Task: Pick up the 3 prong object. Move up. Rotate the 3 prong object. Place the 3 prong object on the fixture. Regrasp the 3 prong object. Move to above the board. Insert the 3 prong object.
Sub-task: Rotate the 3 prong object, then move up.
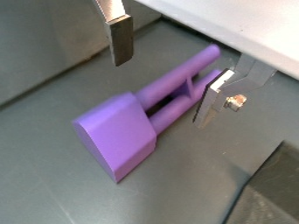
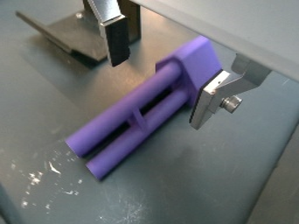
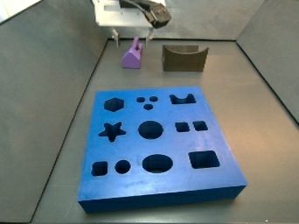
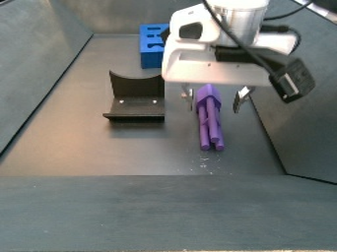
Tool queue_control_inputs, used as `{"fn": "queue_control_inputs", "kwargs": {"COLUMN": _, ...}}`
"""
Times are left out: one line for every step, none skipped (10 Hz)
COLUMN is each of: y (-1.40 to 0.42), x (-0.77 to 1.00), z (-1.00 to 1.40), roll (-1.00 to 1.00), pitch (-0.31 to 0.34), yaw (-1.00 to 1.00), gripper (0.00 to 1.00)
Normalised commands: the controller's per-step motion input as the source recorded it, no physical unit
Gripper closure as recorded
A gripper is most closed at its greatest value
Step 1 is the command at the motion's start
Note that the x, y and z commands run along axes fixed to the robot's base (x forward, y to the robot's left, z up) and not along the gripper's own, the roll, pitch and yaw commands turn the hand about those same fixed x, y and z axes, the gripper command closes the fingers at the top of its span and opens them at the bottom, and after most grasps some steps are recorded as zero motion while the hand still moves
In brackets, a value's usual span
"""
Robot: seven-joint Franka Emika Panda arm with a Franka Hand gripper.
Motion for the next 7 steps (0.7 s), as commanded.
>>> {"fn": "queue_control_inputs", "kwargs": {"y": 0.01, "x": 0.04, "z": -0.65, "roll": -0.10, "pitch": -0.074, "yaw": -0.01, "gripper": 0.00}}
{"fn": "queue_control_inputs", "kwargs": {"y": 0.01, "x": 0.04, "z": -0.51, "roll": -0.12, "pitch": -0.082, "yaw": 0.00, "gripper": 0.00}}
{"fn": "queue_control_inputs", "kwargs": {"y": 0.01, "x": 0.03, "z": -0.41, "roll": -0.13, "pitch": -0.090, "yaw": 0.00, "gripper": 0.00}}
{"fn": "queue_control_inputs", "kwargs": {"y": 0.01, "x": 0.03, "z": -0.35, "roll": -0.13, "pitch": -0.095, "yaw": 0.01, "gripper": 0.00}}
{"fn": "queue_control_inputs", "kwargs": {"y": 0.01, "x": 0.03, "z": -0.22, "roll": -0.15, "pitch": -0.102, "yaw": 0.01, "gripper": 0.00}}
{"fn": "queue_control_inputs", "kwargs": {"y": 0.00, "x": 0.00, "z": 0.00, "roll": 0.00, "pitch": 0.000, "yaw": 0.00, "gripper": 1.00}}
{"fn": "queue_control_inputs", "kwargs": {"y": 0.00, "x": 0.00, "z": 0.83, "roll": 0.00, "pitch": 0.000, "yaw": 0.00, "gripper": 1.00}}
